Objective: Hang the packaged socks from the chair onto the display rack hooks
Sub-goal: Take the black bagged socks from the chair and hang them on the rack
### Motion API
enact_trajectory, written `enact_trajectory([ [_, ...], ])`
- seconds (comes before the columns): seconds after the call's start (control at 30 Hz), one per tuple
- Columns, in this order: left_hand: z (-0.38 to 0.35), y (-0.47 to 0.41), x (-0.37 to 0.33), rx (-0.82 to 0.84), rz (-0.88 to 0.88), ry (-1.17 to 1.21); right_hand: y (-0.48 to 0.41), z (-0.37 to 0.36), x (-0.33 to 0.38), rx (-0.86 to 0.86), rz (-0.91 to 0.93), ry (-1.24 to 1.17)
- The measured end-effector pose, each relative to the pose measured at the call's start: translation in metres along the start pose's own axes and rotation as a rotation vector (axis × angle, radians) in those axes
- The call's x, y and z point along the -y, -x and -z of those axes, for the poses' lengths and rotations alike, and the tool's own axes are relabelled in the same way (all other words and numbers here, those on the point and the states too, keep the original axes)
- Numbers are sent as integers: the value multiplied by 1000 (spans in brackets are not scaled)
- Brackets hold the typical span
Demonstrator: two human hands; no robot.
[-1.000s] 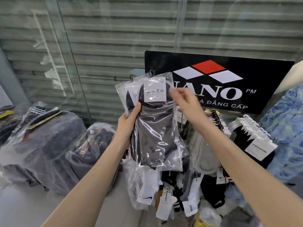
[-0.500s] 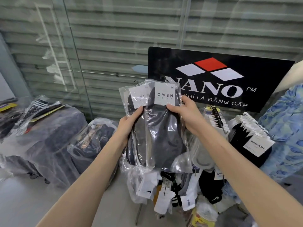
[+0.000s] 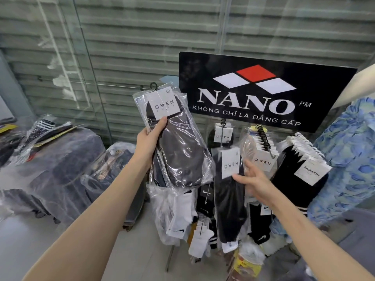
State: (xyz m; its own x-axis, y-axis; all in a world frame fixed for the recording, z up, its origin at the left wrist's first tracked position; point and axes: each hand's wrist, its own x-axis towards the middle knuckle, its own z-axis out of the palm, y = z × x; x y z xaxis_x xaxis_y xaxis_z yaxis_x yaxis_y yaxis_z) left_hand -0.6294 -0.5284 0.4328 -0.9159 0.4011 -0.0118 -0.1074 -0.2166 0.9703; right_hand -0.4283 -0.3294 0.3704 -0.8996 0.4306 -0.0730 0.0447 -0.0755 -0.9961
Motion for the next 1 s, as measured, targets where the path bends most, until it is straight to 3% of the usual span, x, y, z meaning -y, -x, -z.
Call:
enact_trajectory([
  [0.27, 2, 0, 1, 15, 16, 4, -38, -12, -22, -555, -47, 125],
  [0.6, 13, -5, 6, 13, 14, -92, -95, -30, 4, -786, 1, 340],
  [0.83, 15, -12, 7, 48, -1, -100, -108, -25, 8, -722, -190, 555],
  [1.0, 15, -16, 11, 77, -4, -95, -99, -34, 25, -291, -524, 910],
])
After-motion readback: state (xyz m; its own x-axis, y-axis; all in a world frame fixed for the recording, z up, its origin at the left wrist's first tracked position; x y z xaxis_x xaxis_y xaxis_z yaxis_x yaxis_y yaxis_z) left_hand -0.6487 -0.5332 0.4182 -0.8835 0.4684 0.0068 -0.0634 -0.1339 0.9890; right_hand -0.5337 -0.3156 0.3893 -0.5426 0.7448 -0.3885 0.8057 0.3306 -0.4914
